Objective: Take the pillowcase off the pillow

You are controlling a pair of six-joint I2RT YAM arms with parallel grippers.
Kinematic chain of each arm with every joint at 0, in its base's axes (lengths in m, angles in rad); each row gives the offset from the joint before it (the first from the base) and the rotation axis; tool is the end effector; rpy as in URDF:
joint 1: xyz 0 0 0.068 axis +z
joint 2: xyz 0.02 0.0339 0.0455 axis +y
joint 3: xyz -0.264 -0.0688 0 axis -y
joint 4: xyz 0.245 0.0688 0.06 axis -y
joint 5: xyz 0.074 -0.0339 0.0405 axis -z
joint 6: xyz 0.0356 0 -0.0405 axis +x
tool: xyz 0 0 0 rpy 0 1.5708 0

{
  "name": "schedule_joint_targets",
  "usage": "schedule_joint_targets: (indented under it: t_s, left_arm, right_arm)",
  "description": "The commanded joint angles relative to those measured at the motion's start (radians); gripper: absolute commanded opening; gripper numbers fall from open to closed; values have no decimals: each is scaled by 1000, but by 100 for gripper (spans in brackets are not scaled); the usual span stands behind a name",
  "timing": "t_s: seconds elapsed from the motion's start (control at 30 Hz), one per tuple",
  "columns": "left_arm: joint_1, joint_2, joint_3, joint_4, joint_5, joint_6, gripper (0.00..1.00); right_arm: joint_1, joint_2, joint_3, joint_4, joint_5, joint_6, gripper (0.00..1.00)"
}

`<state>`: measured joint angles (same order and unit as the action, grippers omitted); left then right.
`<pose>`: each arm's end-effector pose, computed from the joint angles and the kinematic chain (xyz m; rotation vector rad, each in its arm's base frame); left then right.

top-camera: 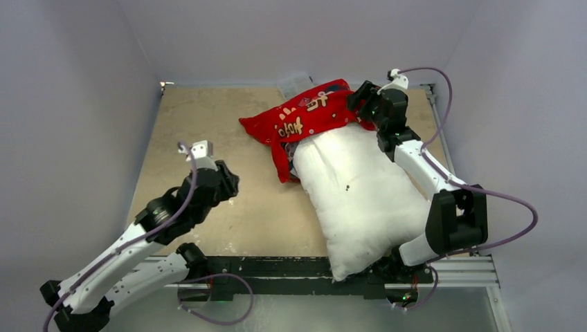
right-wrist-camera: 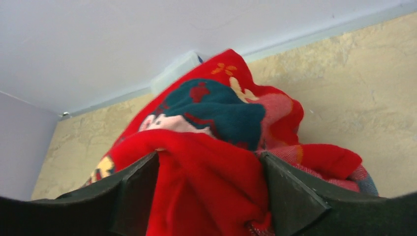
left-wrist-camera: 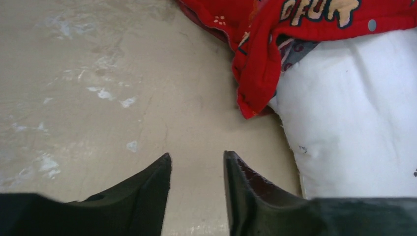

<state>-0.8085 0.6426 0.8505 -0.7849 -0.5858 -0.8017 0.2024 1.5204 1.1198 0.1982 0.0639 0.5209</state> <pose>0.0991 -0.0753 0.3244 -0.3260 2.0372 -0.3704 0.3560 0.0707 0.3149 0.3310 1.7657 0.4646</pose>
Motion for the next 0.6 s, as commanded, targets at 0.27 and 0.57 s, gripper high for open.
schedule_joint_targets:
  t_s: [0.27,0.57]
  left_arm:
    - [3,361,0,390,167,80,67]
    - [248,380,-90,522,445,62,68]
  right_arm:
    - [336,-162,30,-309,372,48,99]
    - [580,-107,97,-693,603,308,99]
